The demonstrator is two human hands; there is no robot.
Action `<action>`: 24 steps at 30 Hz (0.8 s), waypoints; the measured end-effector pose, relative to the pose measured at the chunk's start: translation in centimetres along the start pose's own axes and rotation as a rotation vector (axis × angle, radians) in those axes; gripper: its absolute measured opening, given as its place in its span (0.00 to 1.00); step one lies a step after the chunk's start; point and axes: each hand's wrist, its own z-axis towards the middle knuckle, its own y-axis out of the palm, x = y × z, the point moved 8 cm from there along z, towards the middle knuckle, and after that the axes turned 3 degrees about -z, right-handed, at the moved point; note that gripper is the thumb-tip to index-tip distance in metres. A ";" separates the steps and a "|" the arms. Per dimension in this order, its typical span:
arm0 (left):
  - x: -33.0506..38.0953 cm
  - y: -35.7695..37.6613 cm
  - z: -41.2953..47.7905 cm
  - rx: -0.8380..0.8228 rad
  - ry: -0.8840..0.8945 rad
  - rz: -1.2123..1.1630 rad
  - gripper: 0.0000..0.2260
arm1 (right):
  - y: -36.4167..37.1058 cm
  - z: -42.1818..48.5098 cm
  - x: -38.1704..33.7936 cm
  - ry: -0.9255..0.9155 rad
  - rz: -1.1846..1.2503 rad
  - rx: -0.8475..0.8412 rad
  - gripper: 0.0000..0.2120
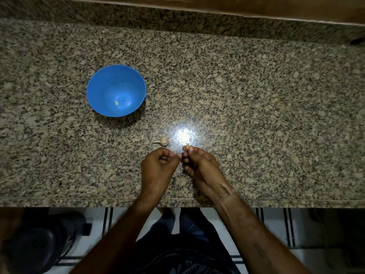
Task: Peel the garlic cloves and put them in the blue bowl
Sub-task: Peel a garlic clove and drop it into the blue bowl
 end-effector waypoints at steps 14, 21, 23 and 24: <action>2.4 0.7 -0.3 -0.075 0.197 -0.017 0.10 | 0.2 -0.3 -2.0 -0.263 -0.432 -0.059 0.17; 1.1 0.2 0.1 -0.046 0.107 -0.092 0.03 | 0.6 -1.0 -2.4 -0.310 -0.440 -0.050 0.07; 0.3 0.2 0.4 -0.047 0.051 -0.155 0.04 | 0.6 -1.2 -2.8 -0.353 -0.414 -0.055 0.05; 0.1 0.2 0.4 -0.052 0.032 -0.182 0.05 | 0.8 -1.3 -2.9 -0.368 -0.416 -0.074 0.06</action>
